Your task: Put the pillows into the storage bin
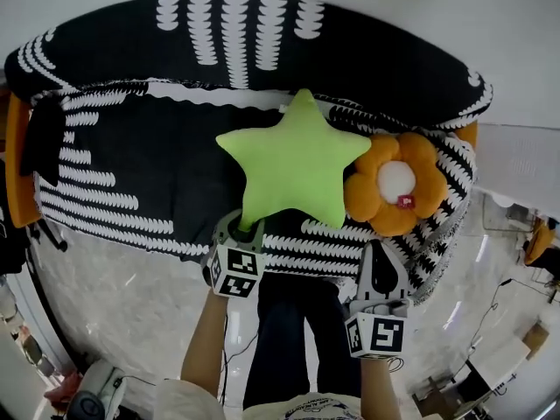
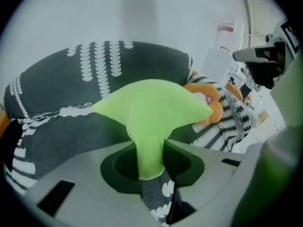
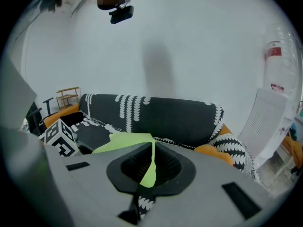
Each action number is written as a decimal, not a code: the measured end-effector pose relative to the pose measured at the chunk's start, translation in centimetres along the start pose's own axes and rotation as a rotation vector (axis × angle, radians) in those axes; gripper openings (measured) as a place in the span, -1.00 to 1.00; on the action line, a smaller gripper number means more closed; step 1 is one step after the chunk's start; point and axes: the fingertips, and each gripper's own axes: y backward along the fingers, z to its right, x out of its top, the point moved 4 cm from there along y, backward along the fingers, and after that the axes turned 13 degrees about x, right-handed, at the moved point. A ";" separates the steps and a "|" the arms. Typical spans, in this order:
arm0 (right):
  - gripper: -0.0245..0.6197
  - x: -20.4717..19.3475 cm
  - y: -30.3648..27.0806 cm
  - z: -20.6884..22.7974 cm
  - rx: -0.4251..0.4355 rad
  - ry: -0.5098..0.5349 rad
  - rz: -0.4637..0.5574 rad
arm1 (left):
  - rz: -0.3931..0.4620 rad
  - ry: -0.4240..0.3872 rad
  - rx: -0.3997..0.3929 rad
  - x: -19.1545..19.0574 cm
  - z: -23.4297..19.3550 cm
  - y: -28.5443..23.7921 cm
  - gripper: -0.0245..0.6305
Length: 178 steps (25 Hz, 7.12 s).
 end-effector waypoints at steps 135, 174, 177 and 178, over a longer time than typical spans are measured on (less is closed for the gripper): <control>-0.84 -58.3 64.9 3.0 -1.629 -1.374 0.427 | 0.080 -2.067 -0.679 -25.9 90.9 -3.7 -0.41; -0.84 -4.2 61.8 16.4 -0.658 -0.264 0.561 | 0.593 -0.365 -0.339 20.5 48.9 39.3 -0.50; -0.84 -0.7 57.3 15.5 -0.576 -0.221 0.544 | 0.584 -0.297 -0.246 21.0 42.6 38.1 -0.50; -0.84 0.4 55.7 15.3 -0.554 -0.209 0.540 | 0.579 -0.280 -0.220 21.1 40.7 37.6 -0.50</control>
